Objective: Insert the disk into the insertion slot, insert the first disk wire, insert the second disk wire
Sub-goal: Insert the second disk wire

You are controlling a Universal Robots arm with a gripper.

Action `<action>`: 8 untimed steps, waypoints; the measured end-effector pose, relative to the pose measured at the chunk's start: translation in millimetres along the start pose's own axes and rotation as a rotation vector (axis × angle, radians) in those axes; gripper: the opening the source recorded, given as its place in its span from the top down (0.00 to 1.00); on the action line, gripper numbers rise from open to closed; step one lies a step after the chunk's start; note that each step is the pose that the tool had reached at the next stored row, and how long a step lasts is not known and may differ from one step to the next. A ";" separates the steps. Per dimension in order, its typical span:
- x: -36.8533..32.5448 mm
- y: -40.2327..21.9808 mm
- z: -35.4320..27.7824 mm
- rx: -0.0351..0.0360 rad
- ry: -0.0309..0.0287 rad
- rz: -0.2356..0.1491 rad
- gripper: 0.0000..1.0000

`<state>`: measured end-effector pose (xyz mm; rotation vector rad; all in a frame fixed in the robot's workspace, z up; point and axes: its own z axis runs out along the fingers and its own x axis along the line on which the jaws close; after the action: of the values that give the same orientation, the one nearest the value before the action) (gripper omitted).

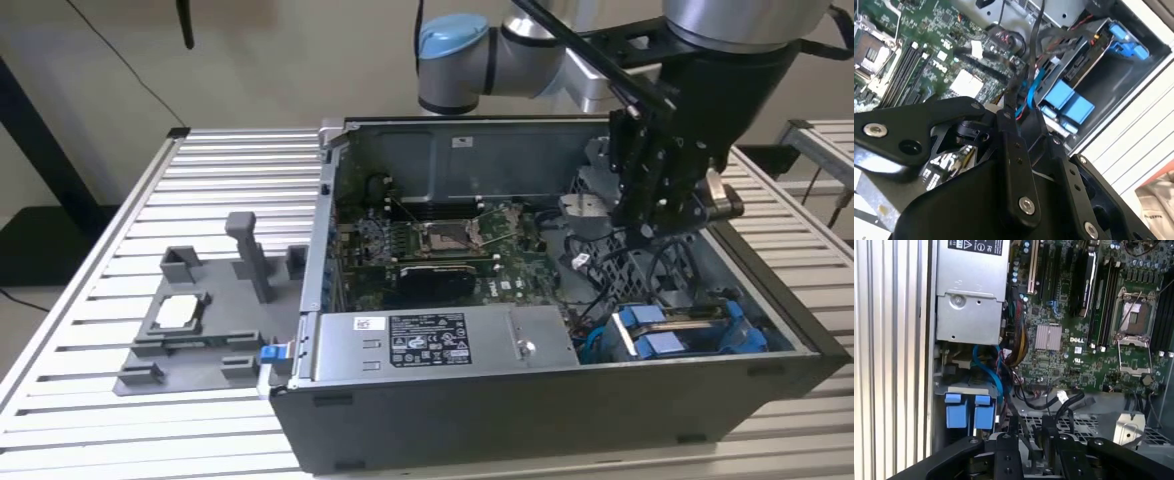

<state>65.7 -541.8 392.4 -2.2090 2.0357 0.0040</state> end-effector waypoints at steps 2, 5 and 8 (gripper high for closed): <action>-2.8 -2.4 2.2 0.0004 -0.0001 -0.001 0.67; -6.8 -4.6 3.2 0.0002 -0.0005 -0.005 0.67; -8.0 -7.1 3.9 -0.0011 0.0075 -0.010 0.67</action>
<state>72.5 -533.0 390.0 -2.2231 2.0290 -0.0043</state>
